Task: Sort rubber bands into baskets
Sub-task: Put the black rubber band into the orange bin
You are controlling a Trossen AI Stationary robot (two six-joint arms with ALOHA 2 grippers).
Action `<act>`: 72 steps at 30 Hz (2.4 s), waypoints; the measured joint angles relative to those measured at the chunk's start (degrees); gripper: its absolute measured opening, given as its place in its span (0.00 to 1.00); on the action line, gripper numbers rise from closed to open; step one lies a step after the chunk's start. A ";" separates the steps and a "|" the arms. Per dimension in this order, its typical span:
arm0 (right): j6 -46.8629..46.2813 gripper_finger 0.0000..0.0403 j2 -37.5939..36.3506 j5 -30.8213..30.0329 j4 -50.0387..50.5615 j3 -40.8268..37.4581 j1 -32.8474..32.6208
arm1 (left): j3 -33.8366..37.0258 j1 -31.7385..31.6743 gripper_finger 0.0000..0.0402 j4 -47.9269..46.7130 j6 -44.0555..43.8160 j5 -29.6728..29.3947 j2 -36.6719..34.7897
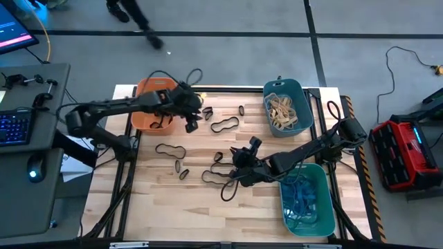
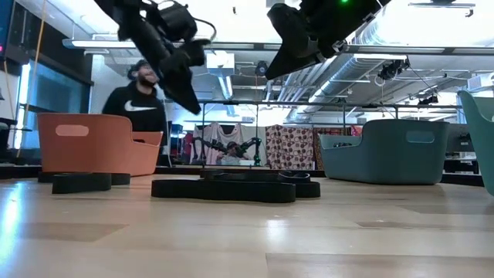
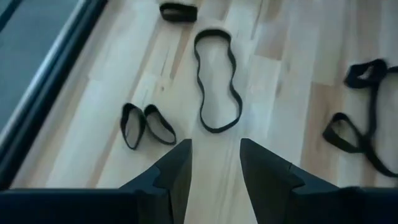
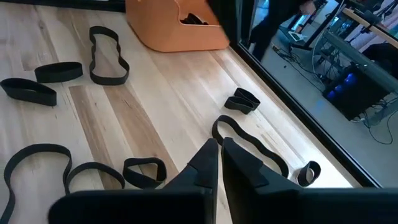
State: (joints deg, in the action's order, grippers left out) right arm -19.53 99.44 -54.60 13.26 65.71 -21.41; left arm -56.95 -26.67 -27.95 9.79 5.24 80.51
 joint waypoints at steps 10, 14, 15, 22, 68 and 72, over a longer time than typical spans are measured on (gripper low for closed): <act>0.02 0.02 0.00 1.22 -0.14 0.00 0.00 | 0.02 2.05 0.47 6.98 -3.82 -8.98 12.25; 0.11 0.02 0.00 1.23 -0.12 0.00 0.00 | 0.02 1.38 0.52 9.00 -5.07 -9.01 15.44; 0.14 0.02 0.00 1.23 -0.13 0.00 0.00 | 0.02 1.08 0.53 9.48 -5.11 -9.02 16.13; 0.26 0.02 0.00 1.24 -0.13 0.00 0.00 | 0.01 -0.84 0.53 13.34 -6.77 -9.16 19.91; -1.46 0.02 0.07 1.55 1.56 0.00 0.00 | 0.00 0.49 0.00 -4.43 -3.73 -19.40 -3.34; -1.44 0.02 0.07 1.57 1.66 0.00 0.00 | 0.00 -1.16 0.00 -12.81 -5.66 -21.82 -8.94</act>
State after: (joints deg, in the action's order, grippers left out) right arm -20.97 99.50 -53.04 14.92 65.71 -21.41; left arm -56.95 -27.83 -40.77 4.13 -16.58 71.57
